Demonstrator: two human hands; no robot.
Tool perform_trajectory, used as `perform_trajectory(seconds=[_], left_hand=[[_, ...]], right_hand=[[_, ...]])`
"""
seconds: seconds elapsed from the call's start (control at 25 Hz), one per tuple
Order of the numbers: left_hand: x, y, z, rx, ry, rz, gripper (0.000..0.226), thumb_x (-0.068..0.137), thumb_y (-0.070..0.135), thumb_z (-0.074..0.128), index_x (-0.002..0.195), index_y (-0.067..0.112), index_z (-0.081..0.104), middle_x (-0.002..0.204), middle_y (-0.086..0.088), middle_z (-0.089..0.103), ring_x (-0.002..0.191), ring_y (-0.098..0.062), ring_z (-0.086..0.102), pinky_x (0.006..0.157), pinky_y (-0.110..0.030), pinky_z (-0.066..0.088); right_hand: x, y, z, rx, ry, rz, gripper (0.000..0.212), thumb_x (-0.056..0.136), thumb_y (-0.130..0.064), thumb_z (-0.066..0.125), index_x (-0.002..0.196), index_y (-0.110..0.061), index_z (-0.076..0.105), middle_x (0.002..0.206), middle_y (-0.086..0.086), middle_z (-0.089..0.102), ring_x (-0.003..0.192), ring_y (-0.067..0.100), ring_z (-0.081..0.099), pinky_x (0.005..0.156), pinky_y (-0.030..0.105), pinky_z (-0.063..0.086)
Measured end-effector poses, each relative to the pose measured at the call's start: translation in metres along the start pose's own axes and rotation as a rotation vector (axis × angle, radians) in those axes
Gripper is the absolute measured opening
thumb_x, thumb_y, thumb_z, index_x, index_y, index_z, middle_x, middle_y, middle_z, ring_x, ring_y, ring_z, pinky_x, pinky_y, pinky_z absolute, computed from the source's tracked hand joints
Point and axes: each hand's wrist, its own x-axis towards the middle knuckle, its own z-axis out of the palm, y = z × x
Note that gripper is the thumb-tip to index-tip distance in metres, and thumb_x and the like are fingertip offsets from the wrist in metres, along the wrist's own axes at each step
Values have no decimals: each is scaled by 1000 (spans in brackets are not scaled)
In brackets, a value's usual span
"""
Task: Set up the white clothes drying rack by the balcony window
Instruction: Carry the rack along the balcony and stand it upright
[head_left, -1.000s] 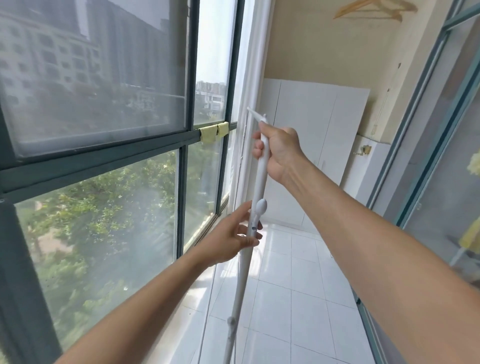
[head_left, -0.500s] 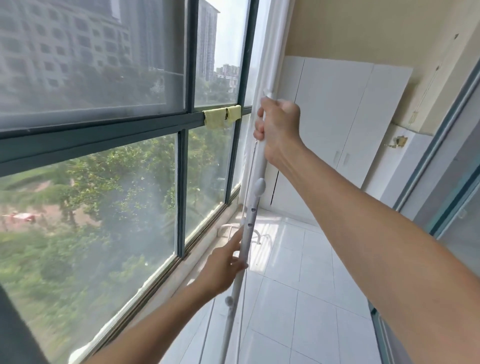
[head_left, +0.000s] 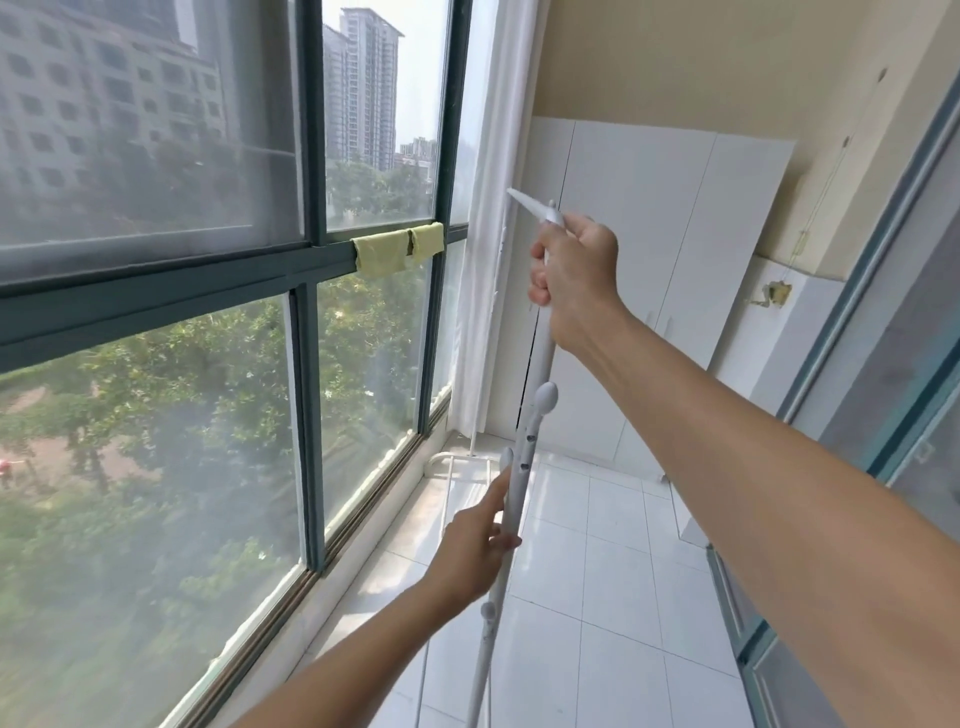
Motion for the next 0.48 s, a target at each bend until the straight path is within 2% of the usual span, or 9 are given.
perform_trajectory(seconds=[0.08,0.16,0.32,0.48], left_hand=[[24,-7,1,-4,-16,1,96,86,-3,55,118,79,18,105,15,63,95,-11,70,87,-26,57],[53,-15,5,-4,-13,11,97,86,-4,57,117,80,19,109,13,62,96,-13,69,87,-26,57],[107,-27,14,-3,-13,2,96,85,-5,57,116,80,21,113,8,62,101,-20,69,91,-37,57],[162,-34,29,23,-15,-24,91,86,-3,58,121,74,24,120,6,59,101,-22,69,91,-37,56]], right_hand=[[22,9,-1,-7,-1,-15,11,90,-5,42,93,-5,52,65,3,41,40,11,27,36,19,23],[51,19,-3,-11,7,-32,9,89,-5,42,86,-7,50,64,3,41,39,10,27,36,18,23],[102,40,-11,-3,4,-34,11,89,-4,41,83,-7,49,63,2,41,39,10,27,36,18,23],[160,58,-24,7,-5,-37,12,90,-4,39,84,-7,48,62,2,41,35,8,28,35,17,24]])
